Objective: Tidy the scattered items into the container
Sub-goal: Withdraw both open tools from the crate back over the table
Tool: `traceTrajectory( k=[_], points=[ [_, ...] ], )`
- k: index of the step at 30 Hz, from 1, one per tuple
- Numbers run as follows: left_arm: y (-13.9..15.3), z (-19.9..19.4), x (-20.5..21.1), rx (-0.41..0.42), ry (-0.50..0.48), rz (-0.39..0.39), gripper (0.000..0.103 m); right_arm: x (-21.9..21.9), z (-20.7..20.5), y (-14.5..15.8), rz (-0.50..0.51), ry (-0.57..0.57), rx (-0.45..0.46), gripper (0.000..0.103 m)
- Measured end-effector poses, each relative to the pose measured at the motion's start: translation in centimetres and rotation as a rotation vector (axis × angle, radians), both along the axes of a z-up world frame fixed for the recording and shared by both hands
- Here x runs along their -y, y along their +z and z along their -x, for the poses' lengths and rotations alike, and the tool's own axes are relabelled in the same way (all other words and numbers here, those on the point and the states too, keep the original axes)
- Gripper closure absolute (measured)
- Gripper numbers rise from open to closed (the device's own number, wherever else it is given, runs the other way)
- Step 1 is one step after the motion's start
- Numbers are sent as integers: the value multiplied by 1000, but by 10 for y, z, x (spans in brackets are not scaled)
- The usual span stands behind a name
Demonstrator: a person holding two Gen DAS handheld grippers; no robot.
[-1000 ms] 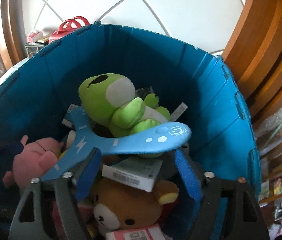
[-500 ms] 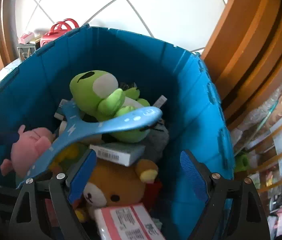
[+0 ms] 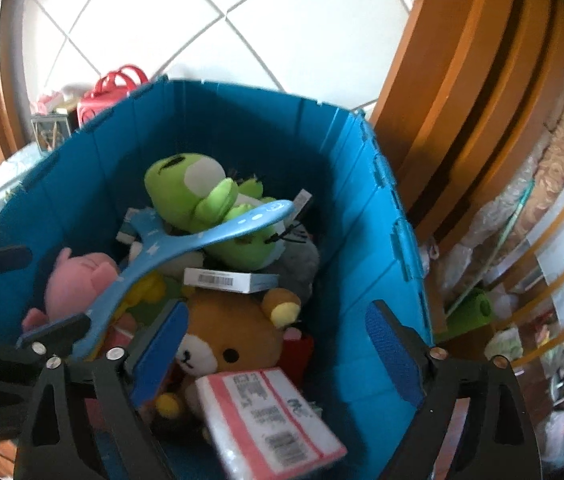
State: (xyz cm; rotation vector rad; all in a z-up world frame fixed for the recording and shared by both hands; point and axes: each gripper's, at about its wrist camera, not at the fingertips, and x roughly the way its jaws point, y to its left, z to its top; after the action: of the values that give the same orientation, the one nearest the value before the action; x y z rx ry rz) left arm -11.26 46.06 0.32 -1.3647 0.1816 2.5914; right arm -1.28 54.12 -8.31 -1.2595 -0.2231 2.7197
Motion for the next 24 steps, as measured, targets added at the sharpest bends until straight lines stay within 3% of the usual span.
traceTrajectory(
  k=[8, 11, 14, 15, 17, 24],
  points=[
    [38, -52, 80, -166, 16, -88, 26, 48, -40, 21, 19, -70, -90, 0],
    [50, -73, 141, -254, 60, -99, 24, 82, -52, 33, 24, -88, -144, 0],
    [56, -96, 221, -358, 119, -98, 10, 138, -66, 51, 52, -87, -242, 0],
    [56, -102, 243, -382, 138, -93, 1, 155, -69, 54, 65, -78, -269, 0],
    [54, -112, 297, -415, 186, -84, 0, 188, -71, 59, 93, -62, -307, 0],
    [33, -109, 436, -322, 331, -103, 0, 302, -47, 61, 181, 38, -312, 0]
  ],
)
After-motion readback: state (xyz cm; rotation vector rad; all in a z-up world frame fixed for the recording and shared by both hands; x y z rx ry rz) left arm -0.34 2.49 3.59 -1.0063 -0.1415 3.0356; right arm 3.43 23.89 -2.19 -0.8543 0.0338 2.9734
